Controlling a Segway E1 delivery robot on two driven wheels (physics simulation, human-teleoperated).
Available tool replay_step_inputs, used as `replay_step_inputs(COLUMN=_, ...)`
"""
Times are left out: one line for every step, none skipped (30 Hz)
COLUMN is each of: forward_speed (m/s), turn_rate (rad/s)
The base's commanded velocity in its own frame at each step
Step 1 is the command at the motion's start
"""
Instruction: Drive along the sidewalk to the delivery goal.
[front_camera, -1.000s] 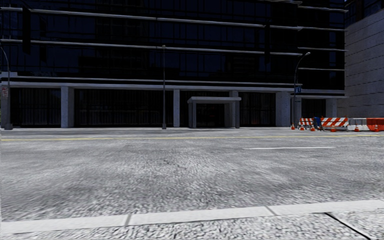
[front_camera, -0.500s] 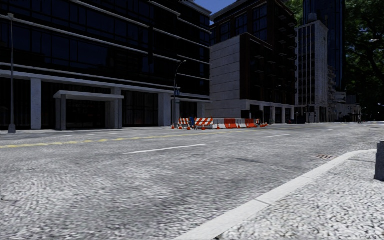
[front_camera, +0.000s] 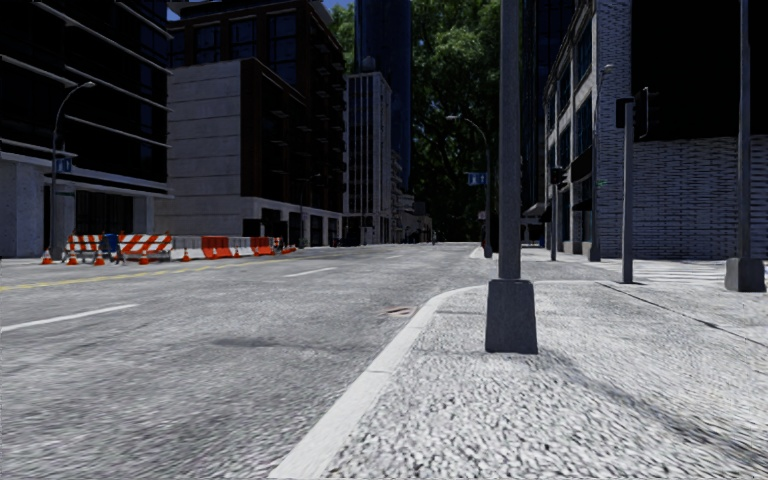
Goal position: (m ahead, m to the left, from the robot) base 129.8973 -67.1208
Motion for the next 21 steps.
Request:
replay_step_inputs(forward_speed=1.62, turn_rate=-1.15)
replay_step_inputs(forward_speed=1.62, turn_rate=-1.11)
replay_step_inputs(forward_speed=1.62, turn_rate=-0.94)
replay_step_inputs(forward_speed=1.62, turn_rate=0.00)
replay_step_inputs(forward_speed=1.62, turn_rate=0.00)
replay_step_inputs(forward_speed=1.62, turn_rate=0.00)
replay_step_inputs(forward_speed=1.62, turn_rate=0.00)
replay_step_inputs(forward_speed=1.62, turn_rate=0.00)
replay_step_inputs(forward_speed=1.62, turn_rate=0.00)
replay_step_inputs(forward_speed=1.62, turn_rate=0.00)
replay_step_inputs(forward_speed=1.62, turn_rate=0.00)
replay_step_inputs(forward_speed=1.62, turn_rate=0.00)
replay_step_inputs(forward_speed=1.62, turn_rate=0.00)
replay_step_inputs(forward_speed=1.62, turn_rate=0.00)
replay_step_inputs(forward_speed=1.62, turn_rate=0.00)
replay_step_inputs(forward_speed=1.62, turn_rate=0.00)
replay_step_inputs(forward_speed=1.62, turn_rate=-0.17)
replay_step_inputs(forward_speed=1.62, turn_rate=-0.40)
replay_step_inputs(forward_speed=1.62, turn_rate=-0.53)
replay_step_inputs(forward_speed=1.62, turn_rate=-0.53)
replay_step_inputs(forward_speed=1.55, turn_rate=-0.60)
